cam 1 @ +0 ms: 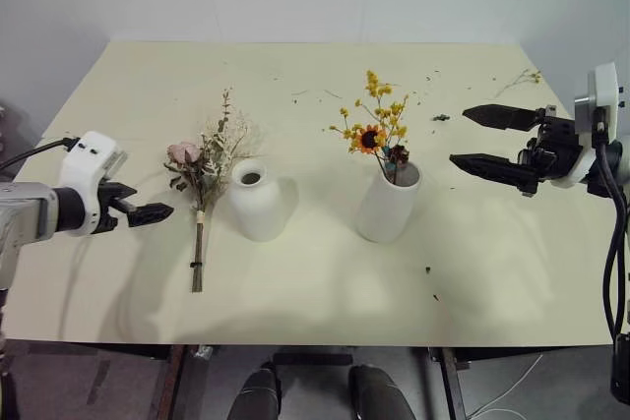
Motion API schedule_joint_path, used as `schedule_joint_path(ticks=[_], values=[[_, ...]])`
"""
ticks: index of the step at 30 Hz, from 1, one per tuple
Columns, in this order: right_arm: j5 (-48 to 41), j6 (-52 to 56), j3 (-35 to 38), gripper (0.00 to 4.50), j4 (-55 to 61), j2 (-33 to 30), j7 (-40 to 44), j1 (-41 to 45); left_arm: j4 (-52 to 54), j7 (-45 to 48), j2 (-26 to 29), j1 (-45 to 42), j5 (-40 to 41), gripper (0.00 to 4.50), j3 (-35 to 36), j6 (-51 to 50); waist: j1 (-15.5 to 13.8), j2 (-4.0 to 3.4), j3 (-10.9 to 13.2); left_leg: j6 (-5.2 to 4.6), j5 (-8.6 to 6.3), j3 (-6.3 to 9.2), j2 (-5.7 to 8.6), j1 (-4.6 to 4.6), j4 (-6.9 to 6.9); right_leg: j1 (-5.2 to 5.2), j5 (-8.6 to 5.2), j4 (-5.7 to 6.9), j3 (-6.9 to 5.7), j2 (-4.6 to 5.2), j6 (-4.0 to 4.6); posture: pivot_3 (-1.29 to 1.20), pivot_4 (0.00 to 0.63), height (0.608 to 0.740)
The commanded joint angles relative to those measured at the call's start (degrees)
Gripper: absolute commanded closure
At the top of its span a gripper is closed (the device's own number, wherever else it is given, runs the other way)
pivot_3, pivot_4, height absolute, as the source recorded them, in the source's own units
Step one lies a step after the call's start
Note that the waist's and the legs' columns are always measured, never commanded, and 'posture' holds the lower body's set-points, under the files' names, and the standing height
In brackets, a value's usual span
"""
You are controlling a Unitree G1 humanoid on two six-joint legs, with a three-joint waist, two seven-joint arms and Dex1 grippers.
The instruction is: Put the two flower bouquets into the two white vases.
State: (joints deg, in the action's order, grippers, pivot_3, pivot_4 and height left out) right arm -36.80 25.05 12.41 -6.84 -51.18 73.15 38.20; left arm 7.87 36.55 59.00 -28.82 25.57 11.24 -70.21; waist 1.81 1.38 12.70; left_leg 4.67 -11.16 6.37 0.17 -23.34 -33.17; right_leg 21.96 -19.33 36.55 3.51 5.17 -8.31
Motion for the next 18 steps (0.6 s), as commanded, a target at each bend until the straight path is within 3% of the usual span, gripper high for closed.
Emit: schedule_joint_path(ticks=[1, 6, 10, 17, 18], values=[[-1.4, 0.4, 1.4, 0.04, 3.2, -0.6, 1.1, -0.7, 1.8, -5.5, -4.4, -3.8, -0.4, 0.00, 0.0, -6.6, -0.2, 0.01, 0.0, 0.01, 0.00, 0.00, 0.00, -0.02, -0.01, 0.00, 0.00, -0.01, -0.01, 0.00, 0.00, 0.00, 0.150, 0.740], [-2.5, 1.6, 2.5, 0.04, 5.8, -1.4, 1.4, -2.0, 2.0, -10.3, -9.8, -8.4, -1.0, 0.00, -3.6, -16.8, -0.2, 0.03, 0.0, 0.03, 0.00, 0.02, 0.03, -0.10, -0.13, 0.01, 0.02, 0.00, -0.03, 0.01, -0.03, 0.00, 0.150, 0.740], [-3.6, 2.6, 3.3, 0.04, 8.7, -1.4, 0.7, -3.0, -1.4, -12.6, -13.6, -10.1, -2.0, 0.00, -4.2, -16.9, 0.0, 0.03, 0.0, 0.04, -0.01, 0.02, 0.03, -0.08, -0.16, 0.01, 0.02, 0.04, -0.02, 0.00, -0.04, 0.00, 0.150, 0.740], [-5.5, 4.1, 4.8, 0.04, 13.7, -0.3, -1.9, -6.0, -3.7, -13.2, -14.1, -9.9, -2.4, 0.00, -7.3, -16.7, -0.2, 0.04, 0.0, 0.08, -0.01, 0.02, 0.03, -0.08, -0.24, -0.01, 0.02, 0.06, -0.02, 0.01, -0.04, 0.00, 0.150, 0.740], [-5.9, 4.3, 5.1, 0.00, 14.3, -0.2, -2.3, -6.5, -4.4, -13.1, -13.9, -9.9, -2.6, 0.18, -7.7, -16.3, -0.2, 0.04, 0.0, 0.08, -0.01, 0.01, 0.05, -0.08, -0.25, -0.01, 0.02, 0.07, -0.02, 0.03, -0.04, 0.00, 0.150, 0.740]])
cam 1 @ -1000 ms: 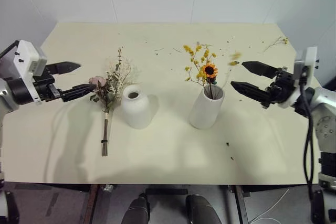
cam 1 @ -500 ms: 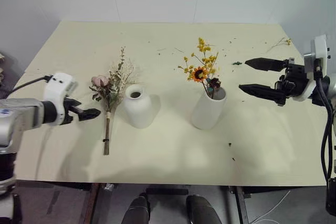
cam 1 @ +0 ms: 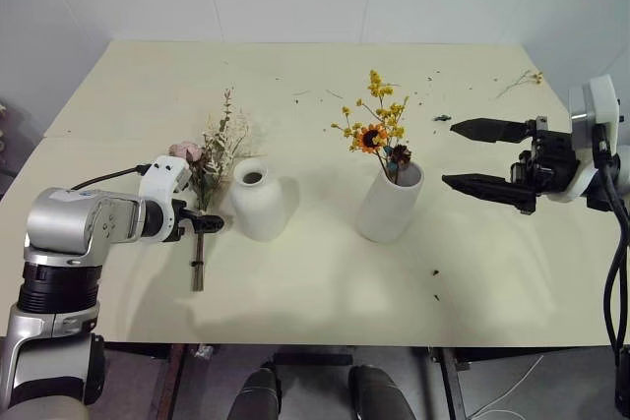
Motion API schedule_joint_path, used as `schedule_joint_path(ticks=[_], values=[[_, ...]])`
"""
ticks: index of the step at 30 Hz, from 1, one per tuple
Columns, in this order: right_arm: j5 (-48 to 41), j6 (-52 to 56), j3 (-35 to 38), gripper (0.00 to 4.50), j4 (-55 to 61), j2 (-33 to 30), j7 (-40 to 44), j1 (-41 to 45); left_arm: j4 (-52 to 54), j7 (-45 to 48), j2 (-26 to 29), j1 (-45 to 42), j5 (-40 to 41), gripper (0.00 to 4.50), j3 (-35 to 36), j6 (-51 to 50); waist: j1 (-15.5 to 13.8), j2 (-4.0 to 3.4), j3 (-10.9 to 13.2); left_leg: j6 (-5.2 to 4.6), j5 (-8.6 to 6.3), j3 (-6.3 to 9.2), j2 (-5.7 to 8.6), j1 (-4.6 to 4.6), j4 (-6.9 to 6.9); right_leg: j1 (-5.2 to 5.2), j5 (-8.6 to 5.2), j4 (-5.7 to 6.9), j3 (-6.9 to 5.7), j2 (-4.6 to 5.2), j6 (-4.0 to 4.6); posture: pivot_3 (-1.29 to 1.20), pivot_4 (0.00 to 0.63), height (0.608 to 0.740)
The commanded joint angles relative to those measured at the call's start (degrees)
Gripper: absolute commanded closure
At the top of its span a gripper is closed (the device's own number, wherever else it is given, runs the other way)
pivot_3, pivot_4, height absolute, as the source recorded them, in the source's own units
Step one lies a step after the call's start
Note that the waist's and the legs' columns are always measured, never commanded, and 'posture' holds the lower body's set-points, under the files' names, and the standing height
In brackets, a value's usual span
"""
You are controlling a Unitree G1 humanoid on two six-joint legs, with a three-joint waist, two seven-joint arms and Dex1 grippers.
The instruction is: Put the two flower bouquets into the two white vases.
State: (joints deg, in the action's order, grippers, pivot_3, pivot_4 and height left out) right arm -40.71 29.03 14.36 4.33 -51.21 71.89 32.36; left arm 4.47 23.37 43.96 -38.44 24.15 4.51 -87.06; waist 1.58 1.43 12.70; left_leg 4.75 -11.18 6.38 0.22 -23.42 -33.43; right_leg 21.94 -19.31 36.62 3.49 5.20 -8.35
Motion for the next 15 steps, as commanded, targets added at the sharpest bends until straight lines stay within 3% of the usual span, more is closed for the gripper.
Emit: schedule_joint_path(ticks=[1, 14, 15], values=[[-2.4, 0.4, 3.2, 0.00, 3.7, -0.1, -1.4, -1.0, -1.5, 0.1, 1.4, -0.2, -1.3, 0.40, -1.2, 0.9, 0.0, 0.00, 0.0, 0.00, 0.00, 0.00, 0.00, 0.02, -0.03, -0.03, 0.00, 0.01, 0.00, 0.00, 0.00, 0.00, 0.150, 0.740], [-4.3, 0.7, 3.6, 0.00, 5.6, 0.1, -3.6, -1.8, -8.1, 2.6, 3.7, -2.4, -3.2, 4.40, -4.0, 6.8, 0.0, 0.00, 0.0, 0.00, -0.01, 0.00, 0.01, 0.08, -0.11, -0.12, 0.01, 0.03, 0.00, 0.01, -0.01, 0.00, 0.150, 0.740], [-4.3, 0.6, 3.4, 0.00, 5.5, 0.2, -3.7, -1.5, -8.6, 2.7, 4.1, -2.5, -3.5, 4.46, -3.9, 7.5, 0.0, 0.00, 0.0, 0.00, -0.01, 0.00, 0.01, 0.08, -0.11, -0.12, 0.01, 0.03, 0.00, 0.01, -0.01, 0.00, 0.150, 0.740]])
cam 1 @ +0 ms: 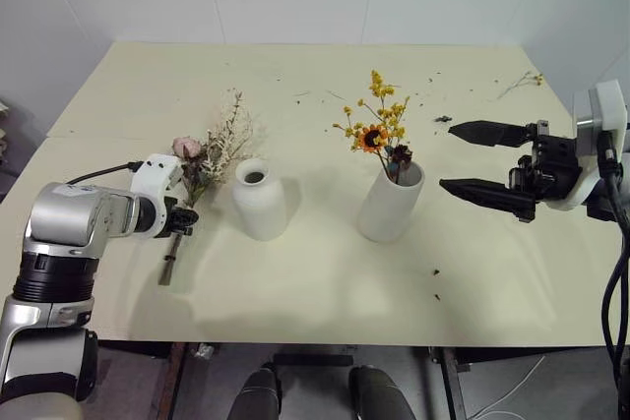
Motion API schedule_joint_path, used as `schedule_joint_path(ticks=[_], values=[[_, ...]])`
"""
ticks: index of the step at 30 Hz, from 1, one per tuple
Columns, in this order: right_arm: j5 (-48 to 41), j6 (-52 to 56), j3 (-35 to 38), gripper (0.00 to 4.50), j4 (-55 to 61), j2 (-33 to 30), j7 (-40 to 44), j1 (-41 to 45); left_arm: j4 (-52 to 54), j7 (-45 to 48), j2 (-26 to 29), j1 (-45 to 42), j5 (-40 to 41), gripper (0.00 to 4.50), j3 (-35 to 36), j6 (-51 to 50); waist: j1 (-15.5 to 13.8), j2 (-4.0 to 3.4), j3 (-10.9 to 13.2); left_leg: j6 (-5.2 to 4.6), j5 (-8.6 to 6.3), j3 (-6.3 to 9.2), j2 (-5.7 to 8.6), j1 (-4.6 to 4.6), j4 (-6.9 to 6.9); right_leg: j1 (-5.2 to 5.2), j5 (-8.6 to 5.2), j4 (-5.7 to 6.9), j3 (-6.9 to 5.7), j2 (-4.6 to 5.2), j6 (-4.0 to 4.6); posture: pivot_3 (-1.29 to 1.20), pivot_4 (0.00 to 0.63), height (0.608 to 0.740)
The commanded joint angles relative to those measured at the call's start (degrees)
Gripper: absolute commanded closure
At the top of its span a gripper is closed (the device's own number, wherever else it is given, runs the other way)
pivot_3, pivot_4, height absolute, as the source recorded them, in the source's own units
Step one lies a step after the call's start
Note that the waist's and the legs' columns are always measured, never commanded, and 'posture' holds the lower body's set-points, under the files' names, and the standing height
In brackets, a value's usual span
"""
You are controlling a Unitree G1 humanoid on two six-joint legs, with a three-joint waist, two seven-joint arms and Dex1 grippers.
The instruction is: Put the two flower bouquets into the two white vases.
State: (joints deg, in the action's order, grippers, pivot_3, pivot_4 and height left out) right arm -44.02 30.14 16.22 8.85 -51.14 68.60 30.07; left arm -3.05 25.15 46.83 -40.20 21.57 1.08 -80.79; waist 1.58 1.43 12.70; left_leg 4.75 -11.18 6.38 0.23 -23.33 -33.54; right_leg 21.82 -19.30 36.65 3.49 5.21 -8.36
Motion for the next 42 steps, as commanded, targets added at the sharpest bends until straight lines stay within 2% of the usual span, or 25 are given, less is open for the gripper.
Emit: schedule_joint_path(ticks=[1, 5, 8, 12, 15, 17, 20, 24, 33, 37, 42], values=[[-0.9, -0.6, 1.4, 0.00, 0.8, 0.1, -0.4, 1.0, -1.6, 1.1, 1.7, -0.8, -1.4, 4.46, -0.3, 2.0, 0.0, 0.00, 0.0, 0.00, 0.00, 0.00, 0.00, 0.00, 0.00, 0.00, 0.00, 0.00, 0.00, 0.00, 0.00, 0.00, 0.150, 0.740], [-0.6, -0.8, 1.0, 0.00, 0.2, 0.2, -0.3, 1.6, -3.4, 1.3, 3.1, -0.6, -2.8, 4.46, 0.7, 6.1, 0.1, 0.00, 0.0, 0.00, 0.00, 0.00, 0.00, 0.00, 0.00, 0.00, 0.00, 0.01, 0.00, -0.01, 0.00, 0.00, 0.150, 0.740], [-0.4, -0.9, 0.7, 0.00, -0.2, 0.2, -0.2, 1.9, -5.9, -0.6, 0.0, -0.3, -2.0, 4.46, 9.3, 14.9, 0.1, 0.01, 0.0, 0.00, 0.00, 0.00, -0.01, 0.00, 0.01, 0.02, 0.00, 0.01, 0.00, -0.01, 0.00, 0.00, 0.150, 0.740], [0.0, -0.9, 0.4, 0.00, -0.8, 0.2, -0.2, 2.2, -7.4, -1.3, -8.9, -0.8, 4.3, 4.46, 26.0, 37.8, -0.1, 0.03, 0.0, 0.01, 0.00, 0.01, -0.01, -0.08, -0.03, 0.03, 0.01, -0.04, -0.07, 0.05, -0.01, 0.00, 0.150, 0.740], [0.2, -1.1, 0.2, 0.00, -1.0, 0.5, -0.5, 2.1, -5.3, -2.0, -14.3, -1.7, 10.4, 4.46, 34.0, 44.6, -0.1, 0.05, 0.0, 0.08, -0.03, 0.00, 0.02, -0.20, -0.21, 0.02, 0.04, -0.15, -0.08, 0.09, -0.07, 0.00, 0.150, 0.740], [0.2, -1.0, 0.0, 0.00, -0.8, 0.9, -0.9, 2.2, -2.5, 1.1, -17.1, -2.4, 16.7, 4.46, 37.2, 47.6, -0.1, 0.07, 0.0, 0.10, -0.07, -0.02, 0.03, -0.24, -0.31, 0.02, 0.05, -0.17, -0.06, 0.10, -0.11, 0.00, 0.150, 0.740], [0.4, -0.9, -0.1, 0.00, -1.1, 1.1, -1.0, 2.4, 0.8, 4.3, -18.7, -2.8, 24.2, 4.46, 38.0, 46.3, -0.1, 0.12, 0.0, 0.09, -0.09, -0.02, 0.02, -0.29, -0.38, 0.02, 0.06, -0.18, -0.07, 0.08, -0.14, 0.00, 0.150, 0.740], [1.2, -1.3, -0.6, 0.00, -2.0, 1.8, -1.7, 3.3, 6.8, 11.9, -18.1, -2.1, 33.5, 4.46, 34.9, 42.8, -0.1, 0.12, 0.0, 0.06, -0.10, -0.02, 0.05, -0.28, -0.49, -0.06, 0.10, -0.16, -0.05, 0.08, -0.21, 0.00, 0.150, 0.740], [1.7, -1.5, -1.3, 0.00, -1.7, 3.3, -3.1, 3.5, 6.8, 16.9, -15.5, -3.1, 34.6, 4.46, 28.2, 43.2, 0.1, 0.11, 0.0, -0.05, -0.16, -0.01, 0.02, -0.08, -0.52, -0.24, 0.12, -0.13, -0.01, 0.01, -0.19, 0.00, 0.150, 0.740], [1.5, -1.3, -1.0, 0.00, -0.7, 4.0, -4.0, 3.1, 5.8, 21.3, -16.3, -1.2, 31.4, 4.46, 24.6, 46.7, 0.0, 0.12, 0.0, -0.06, -0.17, -0.01, 0.02, -0.10, -0.50, -0.24, 0.12, -0.18, -0.02, 0.01, -0.20, 0.00, 0.150, 0.740], [0.8, -0.6, 0.2, 0.00, 1.3, 4.0, -5.6, 1.9, 5.1, 22.2, -18.1, -0.1, 30.7, 4.46, 23.0, 49.8, 0.0, 0.12, 0.0, -0.08, -0.18, -0.01, 0.01, -0.10, -0.48, -0.24, 0.11, -0.21, -0.01, 0.01, -0.20, 0.00, 0.150, 0.740]])
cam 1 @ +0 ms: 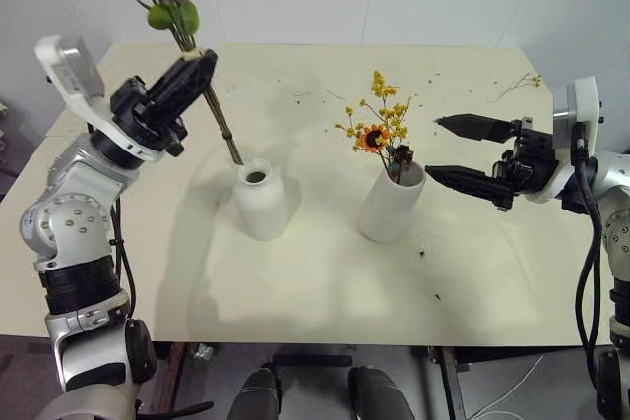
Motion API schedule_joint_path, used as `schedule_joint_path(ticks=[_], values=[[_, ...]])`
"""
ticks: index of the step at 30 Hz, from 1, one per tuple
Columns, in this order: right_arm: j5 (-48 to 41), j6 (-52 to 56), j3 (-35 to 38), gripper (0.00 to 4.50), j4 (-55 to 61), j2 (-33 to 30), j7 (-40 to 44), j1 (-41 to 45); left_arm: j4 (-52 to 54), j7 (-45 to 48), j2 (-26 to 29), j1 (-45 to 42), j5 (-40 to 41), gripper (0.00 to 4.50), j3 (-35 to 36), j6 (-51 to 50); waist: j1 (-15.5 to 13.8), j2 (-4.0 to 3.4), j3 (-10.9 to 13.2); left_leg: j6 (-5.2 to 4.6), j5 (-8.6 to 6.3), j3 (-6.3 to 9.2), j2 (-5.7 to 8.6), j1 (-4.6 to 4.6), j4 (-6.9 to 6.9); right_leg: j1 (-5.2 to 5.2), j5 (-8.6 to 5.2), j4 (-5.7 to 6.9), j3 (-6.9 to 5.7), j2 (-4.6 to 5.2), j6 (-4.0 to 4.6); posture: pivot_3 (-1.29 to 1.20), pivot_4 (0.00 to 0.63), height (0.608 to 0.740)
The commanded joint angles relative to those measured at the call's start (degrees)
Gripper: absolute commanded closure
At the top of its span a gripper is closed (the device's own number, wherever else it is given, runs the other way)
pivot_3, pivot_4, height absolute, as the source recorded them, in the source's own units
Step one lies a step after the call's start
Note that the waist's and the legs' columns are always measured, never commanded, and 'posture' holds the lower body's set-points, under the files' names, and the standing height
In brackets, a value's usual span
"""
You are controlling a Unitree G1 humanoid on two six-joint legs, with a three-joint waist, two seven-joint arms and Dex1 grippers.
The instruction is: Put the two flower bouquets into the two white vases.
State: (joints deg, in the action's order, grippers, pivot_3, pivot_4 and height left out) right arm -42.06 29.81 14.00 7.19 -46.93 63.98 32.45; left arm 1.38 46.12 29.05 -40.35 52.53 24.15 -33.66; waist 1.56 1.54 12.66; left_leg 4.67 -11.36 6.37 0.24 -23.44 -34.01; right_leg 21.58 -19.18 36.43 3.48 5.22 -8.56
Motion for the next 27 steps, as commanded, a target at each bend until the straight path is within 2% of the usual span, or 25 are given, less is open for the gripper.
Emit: schedule_joint_path(ticks=[1, 8, 18, 20, 23, 24, 27], values=[[-1.2, -0.2, 2.6, 0.00, 3.3, -0.3, -1.4, -0.8, 0.1, 1.6, -0.7, 0.0, -0.8, 4.46, -0.6, 3.4, 0.0, 0.00, 0.0, 0.00, 0.00, 0.00, 0.00, 0.00, 0.01, 0.00, 0.00, 0.00, 0.00, 0.00, 0.00, 0.00, 0.150, 0.740], [-2.0, 0.2, 3.2, 0.00, 4.8, -0.3, -3.3, -1.3, -2.6, 3.1, -2.5, -0.6, -2.6, 4.46, -2.8, 7.1, 0.0, 0.00, 0.0, -0.01, 0.00, 0.00, 0.00, 0.00, -0.01, 0.00, 0.00, 0.01, 0.00, 0.00, 0.00, 0.00, 0.150, 0.740], [-2.8, 0.5, 4.0, 0.00, 6.3, -0.4, -5.3, -2.1, -2.7, 7.5, -2.3, 3.5, -4.9, 4.46, -5.6, 9.2, -0.1, 0.00, 0.0, -0.09, -0.05, 0.00, 0.00, -0.01, 0.00, 0.00, 0.00, -0.05, 0.00, 0.00, 0.00, 0.00, 0.150, 0.740], [-2.9, 0.5, 4.0, 0.00, 6.4, -0.3, -5.6, -2.1, -1.5, 8.6, -1.6, 4.8, -5.2, 3.74, -6.4, 8.7, 0.0, 0.00, 0.0, -0.09, -0.05, 0.00, 0.01, -0.01, 0.00, -0.01, 0.00, -0.05, 0.00, 0.01, 0.00, 0.00, 0.150, 0.740], [-3.0, 0.3, 3.9, 0.00, 6.4, -0.2, -5.9, -2.1, -1.2, 9.4, -0.3, 5.9, -6.5, 2.93, -6.8, 9.5, 0.0, 0.00, 0.0, -0.11, -0.06, 0.00, -0.01, -0.01, 0.02, 0.00, -0.01, -0.05, 0.00, -0.01, 0.01, 0.00, 0.150, 0.740], [-3.1, 0.3, 3.9, 0.00, 6.3, -0.1, -6.0, -2.1, -1.2, 10.0, 0.3, 6.2, -7.3, 2.51, -6.8, 10.5, 0.0, 0.00, 0.0, -0.11, -0.06, 0.00, -0.01, -0.01, 0.02, 0.00, -0.01, -0.05, 0.00, -0.02, 0.01, 0.00, 0.150, 0.740], [-2.9, 0.0, 3.6, 0.00, 6.2, 0.3, -6.2, -2.2, -1.0, 11.2, 2.1, 7.3, -7.8, 1.75, -7.3, 9.6, 0.1, 0.00, 0.0, -0.12, -0.07, 0.00, -0.01, -0.01, 0.02, 0.00, -0.01, -0.07, 0.00, -0.01, 0.01, 0.00, 0.150, 0.740]])
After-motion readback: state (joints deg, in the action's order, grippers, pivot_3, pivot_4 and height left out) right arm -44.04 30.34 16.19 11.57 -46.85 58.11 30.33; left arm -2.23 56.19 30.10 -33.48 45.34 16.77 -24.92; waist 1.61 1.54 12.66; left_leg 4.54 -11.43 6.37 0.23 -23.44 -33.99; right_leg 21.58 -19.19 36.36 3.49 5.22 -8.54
